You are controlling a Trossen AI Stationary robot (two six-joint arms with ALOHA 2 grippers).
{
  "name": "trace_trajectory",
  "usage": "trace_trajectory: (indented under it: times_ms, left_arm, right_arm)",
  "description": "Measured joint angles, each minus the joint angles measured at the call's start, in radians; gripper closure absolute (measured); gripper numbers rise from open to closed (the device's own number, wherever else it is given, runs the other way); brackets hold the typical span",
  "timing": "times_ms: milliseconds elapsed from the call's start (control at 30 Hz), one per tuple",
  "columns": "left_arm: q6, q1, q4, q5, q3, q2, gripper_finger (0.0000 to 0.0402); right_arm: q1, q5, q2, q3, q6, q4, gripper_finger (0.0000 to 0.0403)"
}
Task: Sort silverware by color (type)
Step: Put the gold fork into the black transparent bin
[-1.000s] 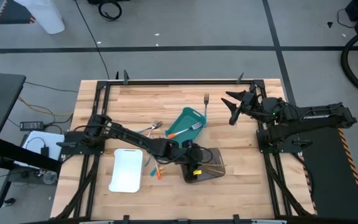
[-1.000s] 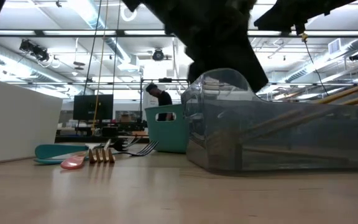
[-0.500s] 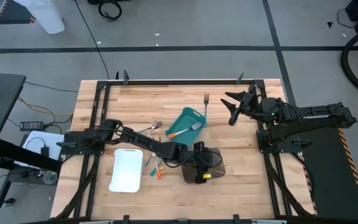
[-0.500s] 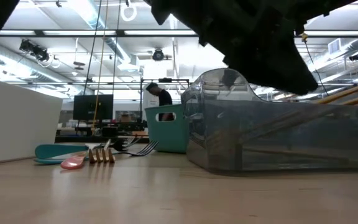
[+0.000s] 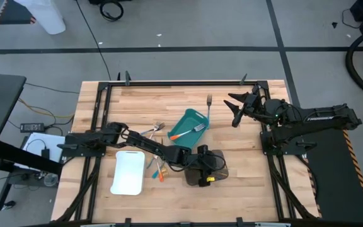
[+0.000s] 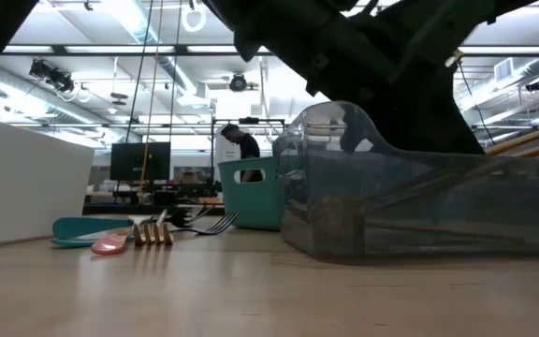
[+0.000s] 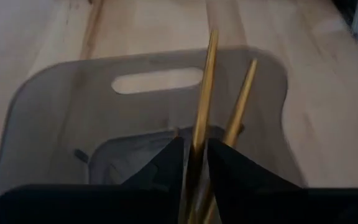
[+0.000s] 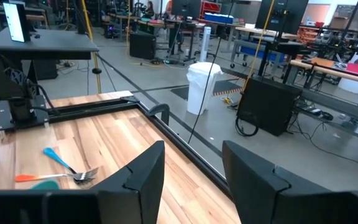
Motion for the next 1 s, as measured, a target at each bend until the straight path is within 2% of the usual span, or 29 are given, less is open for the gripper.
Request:
trace_trajectory:
  times_ms: [233,467,833,933,1000]
  left_arm:
    - [-0.007,0.003,0.005,0.008,0.001,0.014,0.0325]
    - [-0.003,0.002,0.005,0.011,0.001,0.014,0.0370]
    - [-0.002,0.000,-0.083,0.013,0.000,-0.061,0.0369]
    - [-0.006,0.003,-0.116,0.055,0.000,-0.082,0.0367]
    - [-0.022,0.008,-0.113,0.118,0.001,-0.088,0.0366]
  right_arm:
    - [0.000,0.000,0.000,0.000,-0.001,-0.002,0.0232]
    - [0.000,0.000,0.000,0.000,-0.002,-0.002,0.0232]
    - [0.000,0.000,0.000,0.000,-0.002,-0.002,0.0232]
    - [0.000,0.000,0.000,0.000,-0.002,-0.002,0.0232]
    - [0.000,0.000,0.000,0.000,-0.002,-0.003,0.0232]
